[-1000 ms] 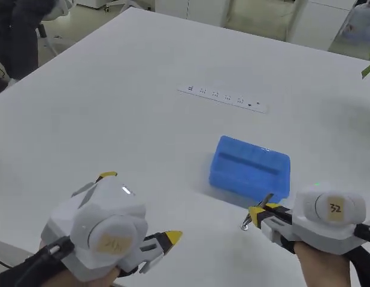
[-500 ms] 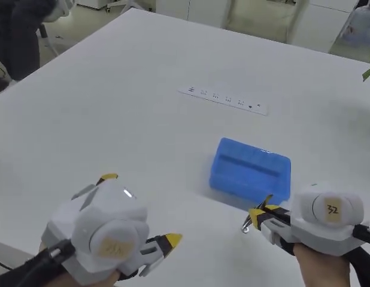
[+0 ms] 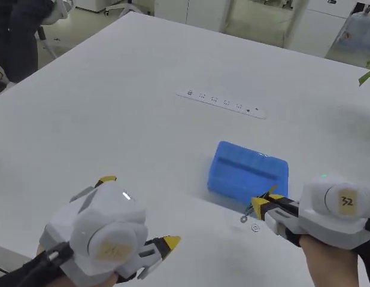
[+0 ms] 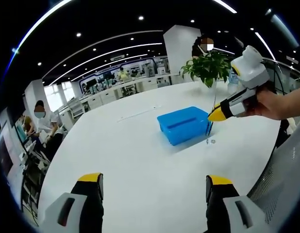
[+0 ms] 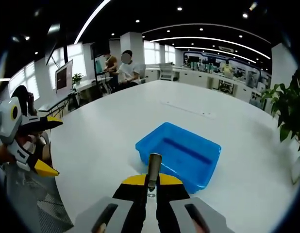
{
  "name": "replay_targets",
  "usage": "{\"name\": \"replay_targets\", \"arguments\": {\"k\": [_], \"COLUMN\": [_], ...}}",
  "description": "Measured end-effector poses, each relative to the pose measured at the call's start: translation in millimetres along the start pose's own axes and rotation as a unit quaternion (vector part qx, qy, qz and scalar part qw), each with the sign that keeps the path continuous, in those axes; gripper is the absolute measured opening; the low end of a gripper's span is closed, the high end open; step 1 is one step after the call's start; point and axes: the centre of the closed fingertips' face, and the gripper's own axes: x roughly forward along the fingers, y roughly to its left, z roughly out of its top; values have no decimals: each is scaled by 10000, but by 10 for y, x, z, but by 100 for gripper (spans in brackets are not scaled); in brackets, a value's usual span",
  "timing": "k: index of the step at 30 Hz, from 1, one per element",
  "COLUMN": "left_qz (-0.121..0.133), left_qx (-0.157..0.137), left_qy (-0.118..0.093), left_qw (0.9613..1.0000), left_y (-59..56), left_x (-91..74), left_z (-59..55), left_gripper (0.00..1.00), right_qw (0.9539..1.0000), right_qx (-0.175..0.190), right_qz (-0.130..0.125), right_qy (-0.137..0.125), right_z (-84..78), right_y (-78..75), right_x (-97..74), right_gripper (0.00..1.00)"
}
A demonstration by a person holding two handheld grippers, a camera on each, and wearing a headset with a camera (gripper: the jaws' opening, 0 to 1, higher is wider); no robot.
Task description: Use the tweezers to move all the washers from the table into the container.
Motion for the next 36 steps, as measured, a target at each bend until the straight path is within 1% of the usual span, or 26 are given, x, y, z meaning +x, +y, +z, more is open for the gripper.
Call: {"name": "replay_targets", "arguments": {"k": [2, 4, 9, 13, 15, 18, 19, 22, 23, 25, 26, 28, 30, 31, 36], "left_qz": [6, 12, 23, -1, -88, -279, -353, -530, -623, -713, -768, -931, -1005, -1084, -1269], "left_qx": [-2, -14, 0, 17, 4, 38, 78, 186, 217, 274, 302, 316, 337, 354, 454], "left_qy": [-5, -14, -1, 3, -25, -88, -138, -246, -279, -370, -465, -585, -660, -709, -783], "left_qw": [10000, 10000, 10000, 10000, 10000, 9996, 9993, 9981, 9974, 9964, 9955, 9934, 9922, 9909, 9878], "left_y": [3, 7, 10, -2, -35, -108, -146, -234, -274, -321, -354, -429, -472, -511, -617], "left_x": [-1, -4, -5, -4, -4, -11, -13, 26, 55, 85, 101, 132, 153, 172, 240], "left_z": [1, 4, -1, 0, 17, 66, 97, 195, 253, 364, 455, 594, 688, 752, 919], "left_gripper": [89, 89, 89, 89, 89, 84, 82, 79, 78, 75, 75, 72, 69, 68, 63], "right_qw": [10000, 9999, 9999, 10000, 10000, 9999, 9999, 9997, 9995, 9992, 9991, 9988, 9985, 9985, 9983], "right_qx": [-40, -87, -74, -21, -1, 64, 74, 109, 125, 198, 226, 274, 331, 345, 409], "right_qz": [-15, -24, -11, 1, -23, -19, -30, -71, -97, -102, -120, -123, -123, -119, -104], "right_qy": [-67, -76, -75, -16, 8, 96, 116, 223, 273, 325, 352, 397, 410, 418, 391], "right_z": [68, 93, 90, 11, -44, -132, -165, -280, -329, -391, -429, -478, -501, -509, -503], "right_y": [-4, -14, -9, 7, 6, -7, -16, -54, -74, -97, -116, -136, -137, -131, -97], "right_x": [-14, 3, 16, 9, -6, -30, -42, -55, -62, -67, -68, -62, -59, -57, -53], "right_gripper": [2, 2, 2, 2, 2, 2, 2, 2, 2, 2, 2, 2, 2, 2, 2]}}
